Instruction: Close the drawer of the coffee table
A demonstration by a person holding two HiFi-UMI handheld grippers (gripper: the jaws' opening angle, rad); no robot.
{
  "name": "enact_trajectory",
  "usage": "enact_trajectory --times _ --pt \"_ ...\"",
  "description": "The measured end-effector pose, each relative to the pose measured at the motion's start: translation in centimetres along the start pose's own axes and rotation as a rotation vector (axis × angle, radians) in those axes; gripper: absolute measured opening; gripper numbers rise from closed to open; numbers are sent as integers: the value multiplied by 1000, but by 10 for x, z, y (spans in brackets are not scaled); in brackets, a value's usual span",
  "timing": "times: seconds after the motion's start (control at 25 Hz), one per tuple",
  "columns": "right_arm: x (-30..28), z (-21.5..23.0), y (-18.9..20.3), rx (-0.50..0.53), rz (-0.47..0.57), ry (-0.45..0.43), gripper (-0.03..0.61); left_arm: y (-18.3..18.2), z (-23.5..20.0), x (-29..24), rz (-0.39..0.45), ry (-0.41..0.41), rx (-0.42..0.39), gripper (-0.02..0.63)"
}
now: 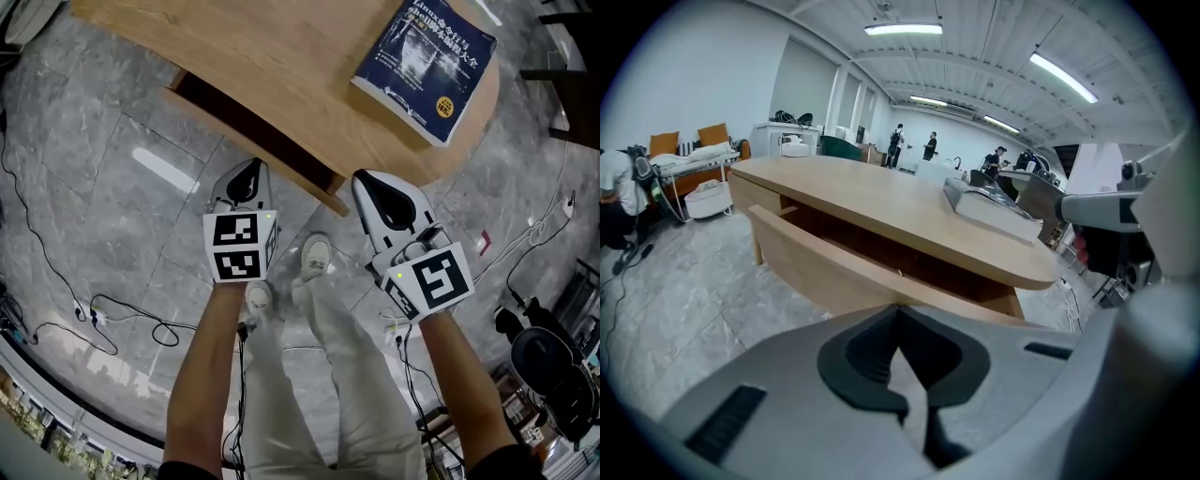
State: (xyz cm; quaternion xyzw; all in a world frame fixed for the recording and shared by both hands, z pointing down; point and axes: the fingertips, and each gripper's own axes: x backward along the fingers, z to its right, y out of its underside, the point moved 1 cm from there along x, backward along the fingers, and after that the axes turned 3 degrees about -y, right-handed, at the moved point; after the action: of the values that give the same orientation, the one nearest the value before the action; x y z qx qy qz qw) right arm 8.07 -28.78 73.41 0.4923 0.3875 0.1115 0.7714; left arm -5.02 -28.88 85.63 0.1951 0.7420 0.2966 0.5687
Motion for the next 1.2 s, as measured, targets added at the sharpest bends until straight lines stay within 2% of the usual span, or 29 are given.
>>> enact_trajectory --times 0.84,1.2 --pt "12 21 9 -23 -7 39 18 -38 20 -40 29 8 -63 -2" --pt "17 22 11 -24 -11 45 18 -39 21 -38 42 12 -33 -2"
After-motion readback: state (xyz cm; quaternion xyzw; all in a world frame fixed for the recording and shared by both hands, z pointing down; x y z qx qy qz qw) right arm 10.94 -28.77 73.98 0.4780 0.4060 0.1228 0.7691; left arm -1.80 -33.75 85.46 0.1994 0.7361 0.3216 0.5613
